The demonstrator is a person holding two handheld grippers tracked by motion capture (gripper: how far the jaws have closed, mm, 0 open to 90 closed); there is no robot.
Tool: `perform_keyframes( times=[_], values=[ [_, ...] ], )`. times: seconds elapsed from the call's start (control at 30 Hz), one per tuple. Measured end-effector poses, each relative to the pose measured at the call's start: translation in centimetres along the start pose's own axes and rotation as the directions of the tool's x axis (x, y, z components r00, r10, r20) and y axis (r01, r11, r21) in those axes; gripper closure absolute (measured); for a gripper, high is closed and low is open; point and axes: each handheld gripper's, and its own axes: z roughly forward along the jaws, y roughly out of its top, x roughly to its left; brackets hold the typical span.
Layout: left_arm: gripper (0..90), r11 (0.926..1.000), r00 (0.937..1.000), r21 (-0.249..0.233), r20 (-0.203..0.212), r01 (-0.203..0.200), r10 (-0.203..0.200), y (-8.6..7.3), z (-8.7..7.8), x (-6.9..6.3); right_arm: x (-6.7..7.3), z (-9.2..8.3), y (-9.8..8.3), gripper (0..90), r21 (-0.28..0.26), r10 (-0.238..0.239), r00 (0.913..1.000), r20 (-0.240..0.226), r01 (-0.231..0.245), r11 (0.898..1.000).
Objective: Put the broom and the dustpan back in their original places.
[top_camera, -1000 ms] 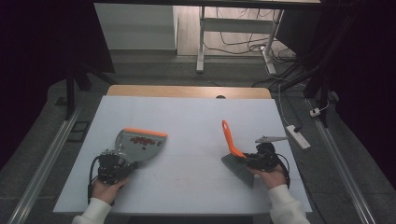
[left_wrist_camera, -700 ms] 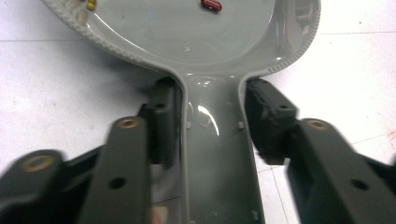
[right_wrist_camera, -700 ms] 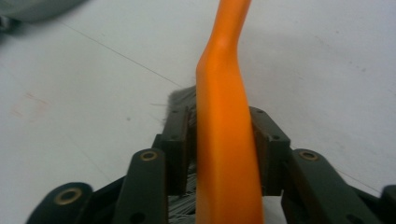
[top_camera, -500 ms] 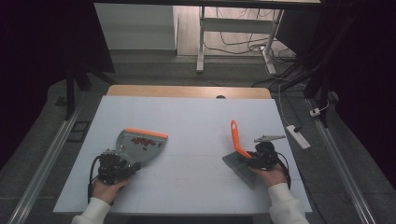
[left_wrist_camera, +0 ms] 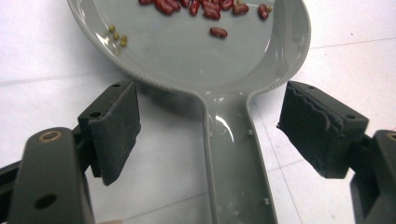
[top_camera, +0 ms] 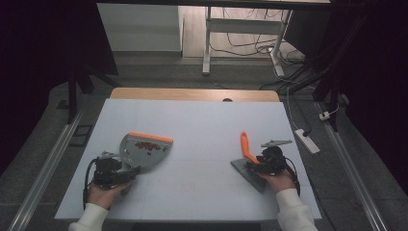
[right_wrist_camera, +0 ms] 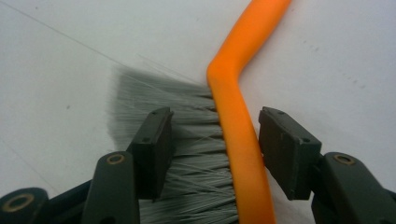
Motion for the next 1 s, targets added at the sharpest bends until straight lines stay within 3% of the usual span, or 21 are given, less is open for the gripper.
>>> perform_keyframes(
  times=[0.23,0.4,0.53,0.67,0.83,1.0],
  values=[
    [22.3,0.9982,0.9982,-0.025,0.024,-0.054,0.054,0.4,-0.5,-0.1,0.0,-0.5,0.1,45.2,-0.03,-0.015,0.9999,0.005,0.015,0.999],
    [23.2,0.9926,0.9916,-0.046,0.058,-0.113,0.115,1.0,-0.8,-0.7,0.3,-1.2,0.2,46.6,-0.071,-0.042,0.9991,-0.004,0.041,0.997],
    [23.8,0.9828,0.9792,-0.059,0.093,-0.175,0.18,1.4,-0.9,-1.4,1.0,-1.5,0.3,47.5,-0.093,-0.087,0.9958,-0.03,0.084,0.992],
    [24.6,0.9727,0.9628,-0.051,0.139,-0.227,0.231,1.9,-0.5,-1.9,1.7,-1.4,0.2,48.3,-0.096,-0.145,0.9884,-0.045,0.14,0.985],
    [25.4,0.9644,0.9464,-0.039,0.186,-0.261,0.264,2.4,0.3,-2.2,2.5,-1.3,-0.1,48.4,-0.099,-0.195,0.9798,-0.045,0.19,0.977],
    [25.8,0.96,0.9354,-0.024,0.219,-0.279,0.277,2.6,0.8,-2.5,3.4,-1.4,-0.6,48.4,-0.108,-0.24,0.9692,-0.054,0.233,0.966]
  ],
)
